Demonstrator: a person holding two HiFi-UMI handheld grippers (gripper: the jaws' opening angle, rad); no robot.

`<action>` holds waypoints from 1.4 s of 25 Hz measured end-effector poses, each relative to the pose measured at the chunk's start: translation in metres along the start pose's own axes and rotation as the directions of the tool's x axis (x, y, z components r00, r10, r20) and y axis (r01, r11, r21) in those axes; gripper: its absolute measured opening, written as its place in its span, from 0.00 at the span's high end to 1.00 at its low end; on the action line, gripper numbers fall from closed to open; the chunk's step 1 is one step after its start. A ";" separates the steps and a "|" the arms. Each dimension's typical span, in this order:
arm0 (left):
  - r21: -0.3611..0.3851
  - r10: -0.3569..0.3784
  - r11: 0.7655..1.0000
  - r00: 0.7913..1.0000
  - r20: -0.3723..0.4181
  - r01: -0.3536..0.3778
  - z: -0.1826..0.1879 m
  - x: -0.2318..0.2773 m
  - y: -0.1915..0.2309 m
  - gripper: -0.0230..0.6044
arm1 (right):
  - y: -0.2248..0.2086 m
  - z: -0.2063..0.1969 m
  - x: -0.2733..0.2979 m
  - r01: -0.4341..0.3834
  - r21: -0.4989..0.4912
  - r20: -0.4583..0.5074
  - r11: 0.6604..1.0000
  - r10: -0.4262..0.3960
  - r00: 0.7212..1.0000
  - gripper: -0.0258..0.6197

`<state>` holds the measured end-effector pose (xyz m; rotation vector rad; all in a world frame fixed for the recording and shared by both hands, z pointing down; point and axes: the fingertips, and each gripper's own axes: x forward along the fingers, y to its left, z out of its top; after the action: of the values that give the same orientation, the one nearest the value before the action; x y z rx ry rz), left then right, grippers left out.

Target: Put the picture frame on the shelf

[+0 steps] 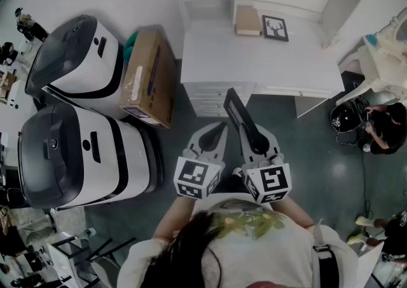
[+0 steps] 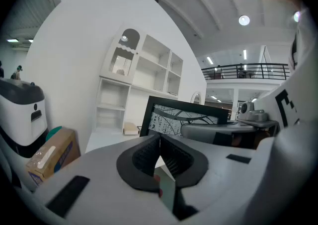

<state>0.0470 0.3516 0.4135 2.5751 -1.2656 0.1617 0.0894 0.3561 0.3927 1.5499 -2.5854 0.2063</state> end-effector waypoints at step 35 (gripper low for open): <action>0.017 0.000 1.000 0.999 -0.040 0.001 0.004 0.065 0.084 0.91 | -0.030 -0.004 0.102 0.005 0.048 -0.037 0.999 -0.003 0.999 0.90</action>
<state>0.0201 0.2520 0.4397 2.5728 -1.2546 0.2239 0.0683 0.2550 0.4163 1.5516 -2.5677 0.2951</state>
